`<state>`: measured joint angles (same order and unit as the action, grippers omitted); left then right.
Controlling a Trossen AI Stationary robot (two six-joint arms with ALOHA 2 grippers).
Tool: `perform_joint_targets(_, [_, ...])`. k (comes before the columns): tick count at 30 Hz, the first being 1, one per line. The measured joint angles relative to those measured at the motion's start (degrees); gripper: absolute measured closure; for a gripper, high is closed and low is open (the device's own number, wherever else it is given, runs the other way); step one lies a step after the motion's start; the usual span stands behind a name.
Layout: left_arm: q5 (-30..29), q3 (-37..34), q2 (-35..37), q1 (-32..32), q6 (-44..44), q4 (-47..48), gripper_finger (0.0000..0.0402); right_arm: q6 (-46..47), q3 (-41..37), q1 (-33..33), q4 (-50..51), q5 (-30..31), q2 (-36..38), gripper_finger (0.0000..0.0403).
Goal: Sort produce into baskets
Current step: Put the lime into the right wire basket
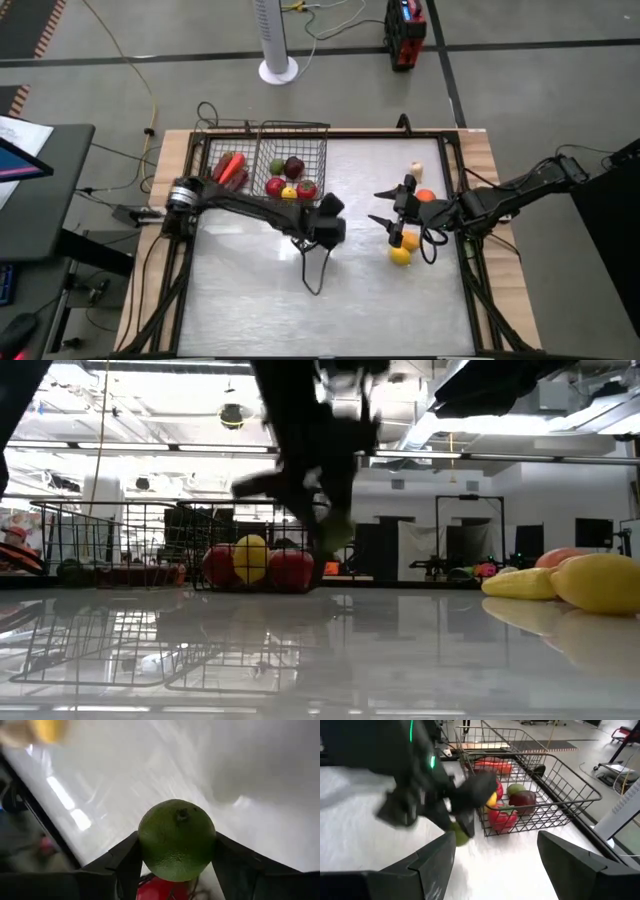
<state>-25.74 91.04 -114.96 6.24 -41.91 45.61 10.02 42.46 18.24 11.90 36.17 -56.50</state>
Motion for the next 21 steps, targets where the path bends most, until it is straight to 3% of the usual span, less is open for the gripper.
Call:
perform_joint_targets(4, [11.01,1.45,7.19,-2.85,10.60,-0.66,0.0209,-0.88,0.00,0.00,0.08,0.71,1.24,0.0092])
perform_joint_targets(6, [13.25,1.45,11.03,-4.73,15.37,0.03,0.0209,-1.04,0.00,0.00,0.20,1.63,1.78,0.0092])
perform_joint_targets(13, [13.00,-7.97,22.49,-13.37,26.84,2.29,0.0208,0.64,0.00,-3.63,9.89,0.02,1.81,0.0092])
perform_joint_targets(21, [9.08,-22.83,27.01,-21.93,31.93,-9.24,0.0207,4.98,0.00,-20.07,23.38,-11.33,0.44,0.0092])
